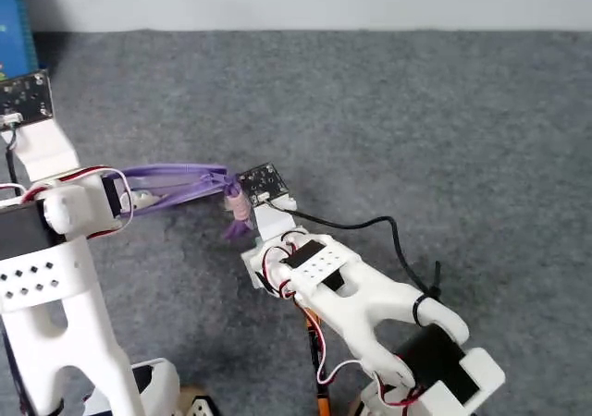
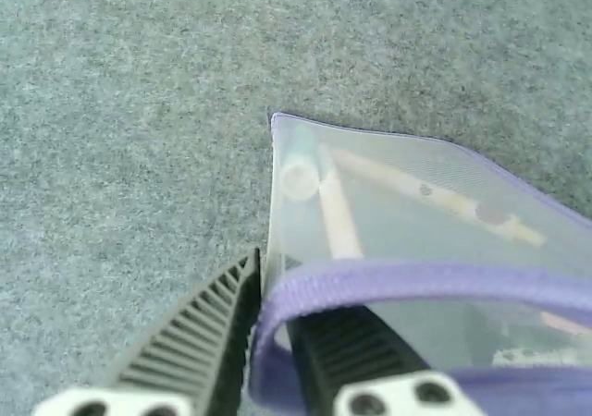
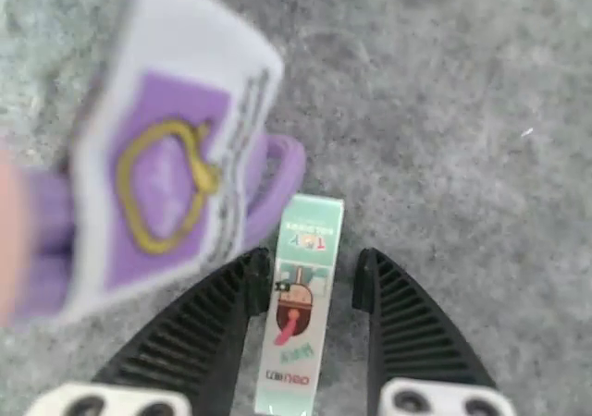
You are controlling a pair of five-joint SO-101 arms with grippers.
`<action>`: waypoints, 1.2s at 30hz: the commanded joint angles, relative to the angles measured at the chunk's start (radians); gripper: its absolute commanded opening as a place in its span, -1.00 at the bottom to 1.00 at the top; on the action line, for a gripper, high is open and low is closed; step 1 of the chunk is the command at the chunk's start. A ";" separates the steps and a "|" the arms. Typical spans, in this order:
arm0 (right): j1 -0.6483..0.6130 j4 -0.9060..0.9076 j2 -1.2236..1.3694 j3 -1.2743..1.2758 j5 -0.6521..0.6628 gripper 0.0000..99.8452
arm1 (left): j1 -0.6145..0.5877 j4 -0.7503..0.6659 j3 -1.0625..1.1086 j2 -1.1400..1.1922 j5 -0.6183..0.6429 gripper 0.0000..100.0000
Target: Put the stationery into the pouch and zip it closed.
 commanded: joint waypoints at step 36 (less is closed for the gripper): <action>0.079 0.475 -1.391 0.206 0.173 -0.99 | 0.153 -0.051 -0.008 -0.009 0.083 -0.98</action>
